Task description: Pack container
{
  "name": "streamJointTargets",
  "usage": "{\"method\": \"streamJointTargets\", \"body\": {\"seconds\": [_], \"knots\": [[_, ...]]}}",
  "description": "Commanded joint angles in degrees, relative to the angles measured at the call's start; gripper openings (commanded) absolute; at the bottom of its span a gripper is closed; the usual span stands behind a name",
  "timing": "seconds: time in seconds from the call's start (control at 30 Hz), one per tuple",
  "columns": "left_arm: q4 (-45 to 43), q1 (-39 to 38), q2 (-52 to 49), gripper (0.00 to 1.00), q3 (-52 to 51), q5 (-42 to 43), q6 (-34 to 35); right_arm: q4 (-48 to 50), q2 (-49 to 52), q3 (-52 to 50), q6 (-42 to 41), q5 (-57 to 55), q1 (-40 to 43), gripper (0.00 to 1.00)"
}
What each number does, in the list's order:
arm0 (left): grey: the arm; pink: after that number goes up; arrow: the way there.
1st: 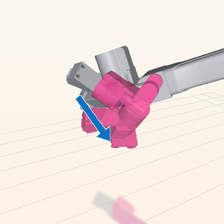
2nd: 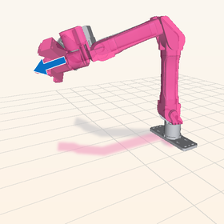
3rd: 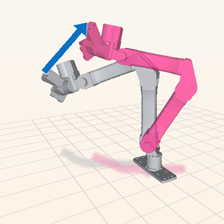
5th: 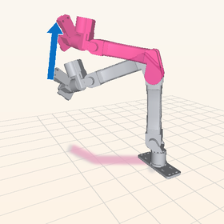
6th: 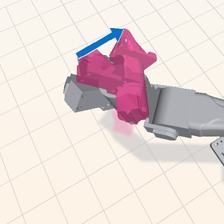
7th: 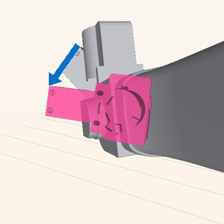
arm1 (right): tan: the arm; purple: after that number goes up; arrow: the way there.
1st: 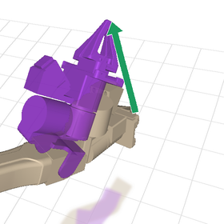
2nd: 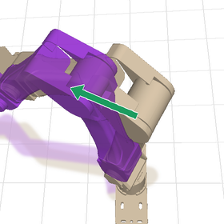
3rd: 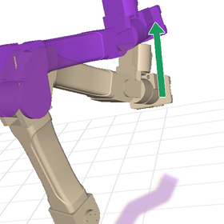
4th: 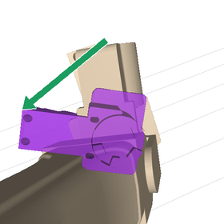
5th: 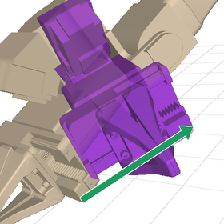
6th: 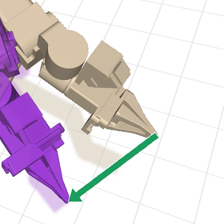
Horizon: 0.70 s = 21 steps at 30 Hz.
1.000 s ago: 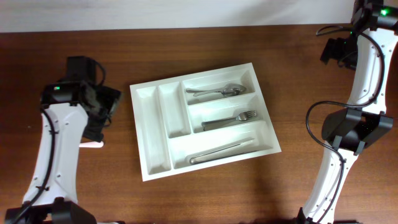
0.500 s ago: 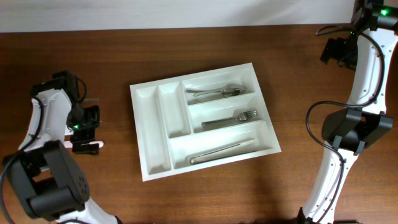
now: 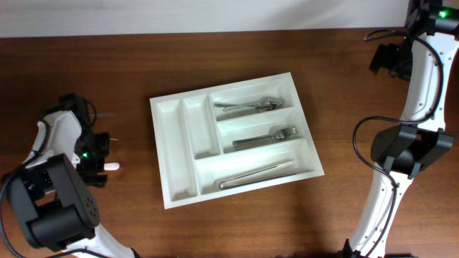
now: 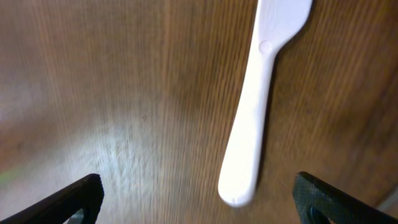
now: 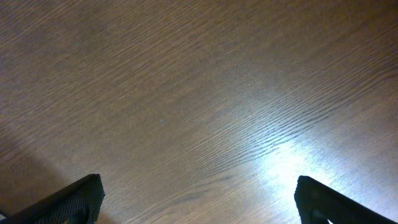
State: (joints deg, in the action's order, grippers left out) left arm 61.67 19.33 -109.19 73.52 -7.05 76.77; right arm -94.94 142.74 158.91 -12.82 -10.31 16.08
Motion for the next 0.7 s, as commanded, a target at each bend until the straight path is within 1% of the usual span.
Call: {"method": "streamJointTargets", "body": {"seconds": [0.0,0.13,0.33,0.53,0.57,0.6,0.67], "knots": [[-3.0,0.8,-0.5,0.99,-3.8,-1.4,-3.3,0.0,0.5,-0.1,0.4,-0.9,-0.3,0.99],[-4.5,2.5,-0.5,0.99,-4.8,-1.4,-3.6,0.0,0.5,-0.1,0.4,-0.9,-0.3,0.99],[-10.3,4.2,-0.7,0.99,-6.1,-1.2,-7.1,0.0,0.5,-0.1,0.4,-0.9,-0.3,0.99],[-11.5,4.2,-2.1,1.00,-6.1,-1.2,-7.4,0.0,0.5,-0.1,0.4,-0.9,-0.3,0.99],[-11.5,4.2,-2.5,0.96,-6.1,-1.3,-7.5,0.0,0.5,-0.1,0.4,-0.9,-0.3,0.99],[-11.5,4.2,-3.2,0.90,-6.1,-1.4,-7.4,0.0,0.5,-0.1,0.4,-0.9,-0.3,0.99],[-11.6,4.2,-4.2,0.89,-6.1,0.0,-7.4,0.0,0.5,-0.1,0.4,-0.9,-0.3,0.99]]}}
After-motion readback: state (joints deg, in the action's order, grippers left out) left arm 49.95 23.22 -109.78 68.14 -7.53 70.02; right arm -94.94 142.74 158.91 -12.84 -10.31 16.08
